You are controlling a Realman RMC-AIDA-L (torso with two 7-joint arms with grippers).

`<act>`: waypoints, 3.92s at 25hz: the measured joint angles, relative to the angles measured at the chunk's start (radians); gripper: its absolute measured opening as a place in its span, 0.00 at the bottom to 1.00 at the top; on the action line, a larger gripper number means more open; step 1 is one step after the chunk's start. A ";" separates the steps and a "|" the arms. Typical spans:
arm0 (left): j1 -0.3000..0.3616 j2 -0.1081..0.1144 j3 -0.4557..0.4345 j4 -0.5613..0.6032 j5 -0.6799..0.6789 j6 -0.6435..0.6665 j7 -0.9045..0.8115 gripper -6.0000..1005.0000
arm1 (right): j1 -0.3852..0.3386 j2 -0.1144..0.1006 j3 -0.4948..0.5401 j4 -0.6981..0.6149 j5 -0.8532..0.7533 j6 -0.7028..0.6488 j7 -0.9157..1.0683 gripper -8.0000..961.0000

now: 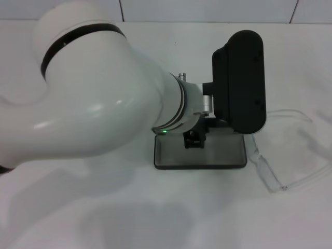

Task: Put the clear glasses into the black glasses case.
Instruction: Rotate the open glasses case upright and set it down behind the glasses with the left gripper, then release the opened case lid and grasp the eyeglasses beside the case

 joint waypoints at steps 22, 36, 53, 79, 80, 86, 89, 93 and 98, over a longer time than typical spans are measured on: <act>0.163 0.004 -0.113 0.420 -0.108 0.044 -0.066 0.46 | 0.050 0.005 -0.141 -0.516 -0.252 0.065 0.751 0.75; 0.453 0.012 -0.617 0.285 -1.156 0.018 0.552 0.40 | 0.288 0.057 -0.565 -0.938 -0.820 0.114 1.228 0.73; 0.468 0.014 -0.988 -0.261 -1.563 0.438 0.910 0.40 | 0.581 0.083 -0.917 -0.789 -0.999 0.230 1.615 0.72; 0.446 0.015 -0.993 -0.391 -1.566 0.490 1.022 0.40 | 0.602 0.089 -1.104 -0.607 -0.991 0.400 1.622 0.60; 0.445 0.015 -0.993 -0.392 -1.566 0.490 1.021 0.40 | 0.602 0.089 -1.106 -0.607 -0.990 0.400 1.619 0.59; 0.443 0.014 -0.991 -0.399 -1.571 0.490 1.018 0.40 | 0.593 0.087 -1.110 -0.606 -0.979 0.393 1.611 0.53; 0.441 0.014 -0.991 -0.409 -1.581 0.490 1.014 0.40 | 0.589 0.087 -1.110 -0.609 -0.978 0.385 1.593 0.46; 0.438 0.015 -0.995 -0.418 -1.584 0.490 1.009 0.40 | 0.578 0.085 -1.107 -0.618 -0.962 0.365 1.580 0.37; 0.438 0.015 -0.995 -0.424 -1.584 0.490 1.009 0.40 | 0.566 0.080 -1.096 -0.621 -0.958 0.358 1.568 0.28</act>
